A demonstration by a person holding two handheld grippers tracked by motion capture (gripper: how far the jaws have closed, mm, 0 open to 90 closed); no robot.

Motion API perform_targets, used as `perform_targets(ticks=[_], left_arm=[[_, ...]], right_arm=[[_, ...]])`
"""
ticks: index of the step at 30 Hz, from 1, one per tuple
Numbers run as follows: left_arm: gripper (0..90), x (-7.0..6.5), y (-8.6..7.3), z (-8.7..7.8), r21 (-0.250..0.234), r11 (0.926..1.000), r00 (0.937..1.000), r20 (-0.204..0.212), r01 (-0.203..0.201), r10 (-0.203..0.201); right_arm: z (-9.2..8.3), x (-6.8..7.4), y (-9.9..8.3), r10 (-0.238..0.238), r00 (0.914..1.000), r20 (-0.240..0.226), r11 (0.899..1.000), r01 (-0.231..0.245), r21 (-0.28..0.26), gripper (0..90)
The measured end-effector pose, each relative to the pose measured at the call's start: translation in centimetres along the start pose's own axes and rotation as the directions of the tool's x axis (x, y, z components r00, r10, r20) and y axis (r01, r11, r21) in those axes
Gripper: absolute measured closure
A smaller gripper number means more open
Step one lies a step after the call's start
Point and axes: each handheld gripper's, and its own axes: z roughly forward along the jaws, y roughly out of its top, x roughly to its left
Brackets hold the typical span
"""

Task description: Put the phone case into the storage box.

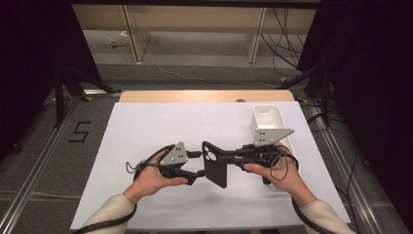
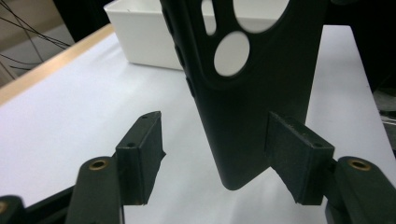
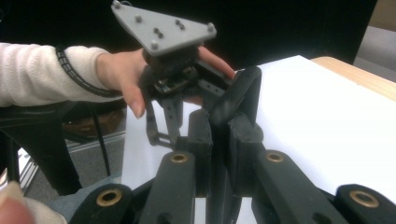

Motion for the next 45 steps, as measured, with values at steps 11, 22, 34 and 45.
perform_targets(ticks=[11,22,34,45], left_arm=[[46.4,0.07,0.22,0.54,-0.040,0.9990,0.9962,0.086,0.020,-0.017],[53.9,0.09,0.23,0.31,-0.064,0.9972,0.9903,0.136,0.038,-0.029],[65.8,0.31,0.11,-0.14,-0.047,0.9973,0.9859,0.160,0.057,-0.049],[76.0,-0.01,0.57,-0.39,-0.027,0.9985,0.9810,0.189,0.048,-0.042]], right_arm=[[0.09,0.04,-0.04,-0.005,0.9998,-0.020,1.000,0.005,0.009,82.2],[-0.03,0.15,0.11,-0.009,0.9991,-0.042,1.000,0.009,0.000,82.2],[-0.30,-0.18,-0.03,-0.024,0.9995,-0.021,1.000,0.023,-0.014,81.3],[-0.76,-0.57,-0.10,-0.042,0.9988,0.023,0.998,0.043,-0.041,77.9]])
